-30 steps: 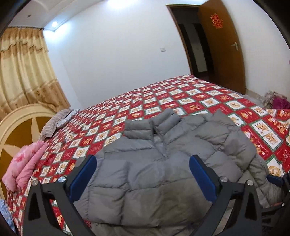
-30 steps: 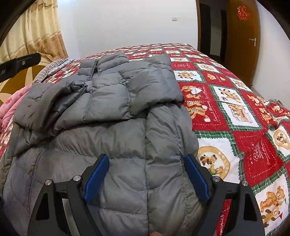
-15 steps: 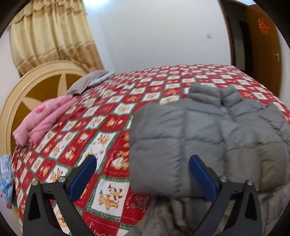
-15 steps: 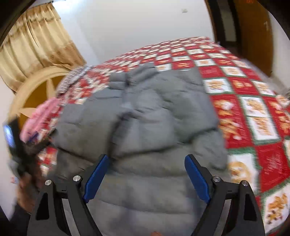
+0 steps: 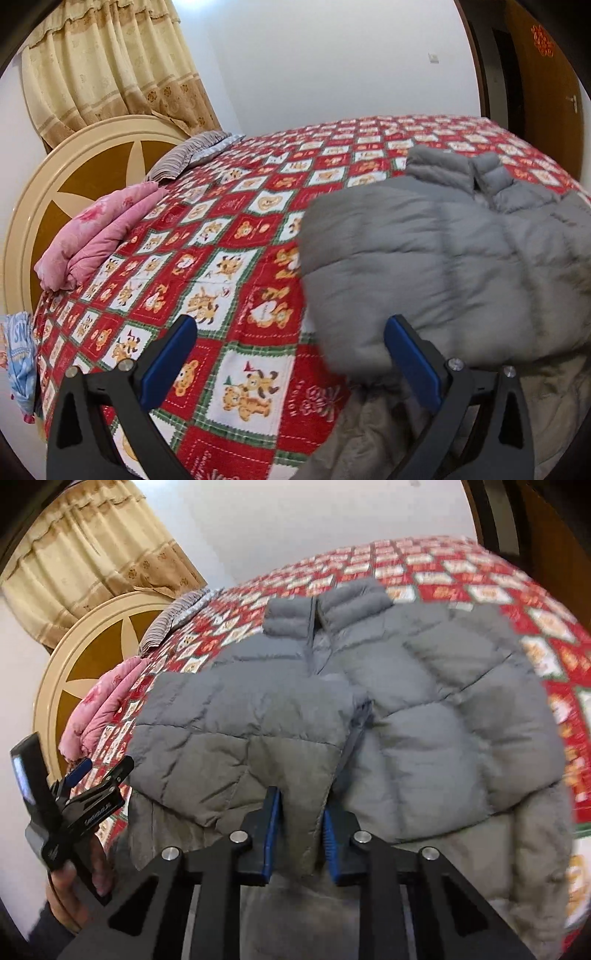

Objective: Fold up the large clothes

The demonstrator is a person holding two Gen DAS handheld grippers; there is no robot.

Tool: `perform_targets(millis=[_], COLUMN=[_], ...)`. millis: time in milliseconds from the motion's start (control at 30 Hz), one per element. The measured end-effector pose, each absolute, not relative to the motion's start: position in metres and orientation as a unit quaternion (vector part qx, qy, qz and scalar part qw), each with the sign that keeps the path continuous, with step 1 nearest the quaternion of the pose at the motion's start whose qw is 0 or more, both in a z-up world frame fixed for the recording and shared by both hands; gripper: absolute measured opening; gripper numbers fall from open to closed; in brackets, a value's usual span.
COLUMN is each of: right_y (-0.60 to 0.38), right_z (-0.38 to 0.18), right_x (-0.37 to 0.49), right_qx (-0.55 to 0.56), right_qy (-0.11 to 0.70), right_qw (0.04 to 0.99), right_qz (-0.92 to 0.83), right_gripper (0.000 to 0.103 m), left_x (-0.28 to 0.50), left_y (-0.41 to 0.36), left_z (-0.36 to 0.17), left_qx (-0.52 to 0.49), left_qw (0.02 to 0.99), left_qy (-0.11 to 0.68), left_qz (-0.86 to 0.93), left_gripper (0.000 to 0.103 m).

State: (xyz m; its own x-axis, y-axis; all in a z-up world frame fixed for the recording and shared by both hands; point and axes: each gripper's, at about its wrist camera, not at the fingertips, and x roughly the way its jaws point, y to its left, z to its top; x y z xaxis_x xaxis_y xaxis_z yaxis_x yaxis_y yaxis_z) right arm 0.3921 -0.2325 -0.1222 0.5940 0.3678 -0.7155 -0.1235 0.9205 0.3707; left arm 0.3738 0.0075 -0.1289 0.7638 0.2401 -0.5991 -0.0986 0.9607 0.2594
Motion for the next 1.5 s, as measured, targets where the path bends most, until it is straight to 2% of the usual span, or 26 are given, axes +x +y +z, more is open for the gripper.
perform_targets(millis=[267,533,567,600,633,667,767,900,933,967,1000,1033,1167,1300,1367,1500], right_y=[-0.292,-0.317,-0.318,-0.319,-0.319,-0.319,-0.307,-0.276,-0.268,-0.26,-0.254,-0.251,-0.257,-0.266,-0.268,-0.266], right_z=[-0.113,-0.141,-0.137,-0.133,-0.128,-0.12,-0.102,-0.1,-0.105,-0.113,-0.121,-0.125,-0.138,-0.137,-0.121,-0.082], right_x=[0.377,0.377,0.375,0.373,0.371,0.369,0.369,0.386,0.391,0.399,0.404,0.406,0.404,0.399,0.395,0.393], right_qx=[0.139,0.127,0.128,0.128,0.128,0.133,0.141,0.124,0.121,0.117,0.104,0.088,0.046,0.027,0.016,0.031], right_qy=[0.413,0.437,0.43,0.426,0.42,0.408,0.385,0.397,0.41,0.428,0.442,0.448,0.458,0.468,0.454,0.403], right_qw=[0.897,0.89,0.893,0.895,0.898,0.903,0.91,0.905,0.9,0.891,0.886,0.886,0.887,0.882,0.891,0.915], right_qz=[0.074,0.032,0.031,0.03,0.026,0.03,0.053,0.083,0.088,0.094,0.091,0.077,0.035,0.04,0.012,-0.001], right_gripper=[0.02,0.021,0.027,0.04,0.074,0.089,0.089,0.088,0.08,0.049,0.034,0.03,0.026,0.028,0.054,0.055], left_x=[0.376,0.379,0.38,0.383,0.386,0.388,0.4,0.411,0.412,0.414,0.416,0.417,0.426,0.441,0.446,0.455], left_y=[0.014,0.036,0.039,0.041,0.043,0.044,0.036,0.008,0.0,-0.008,-0.016,-0.025,-0.044,-0.048,-0.046,-0.055], left_z=[-0.136,-0.1,-0.097,-0.093,-0.091,-0.09,-0.087,-0.089,-0.091,-0.091,-0.093,-0.095,-0.103,-0.106,-0.101,-0.099], left_qx=[0.108,0.097,0.098,0.101,0.102,0.102,0.099,0.101,0.104,0.106,0.109,0.116,0.141,0.128,0.11,0.103], left_qw=[0.923,0.926,0.927,0.927,0.927,0.928,0.928,0.929,0.928,0.928,0.928,0.927,0.924,0.921,0.925,0.927], left_qy=[0.357,0.351,0.348,0.344,0.342,0.342,0.342,0.347,0.348,0.349,0.351,0.352,0.353,0.365,0.362,0.358], left_qz=[0.095,0.102,0.103,0.108,0.111,0.112,0.108,0.08,0.076,0.072,0.061,0.051,0.043,0.047,0.047,0.043], left_gripper=[0.103,0.103,0.103,0.103,0.103,0.103,0.103,0.103,0.103,0.103,0.103,0.103,0.103,0.103,0.103,0.103])
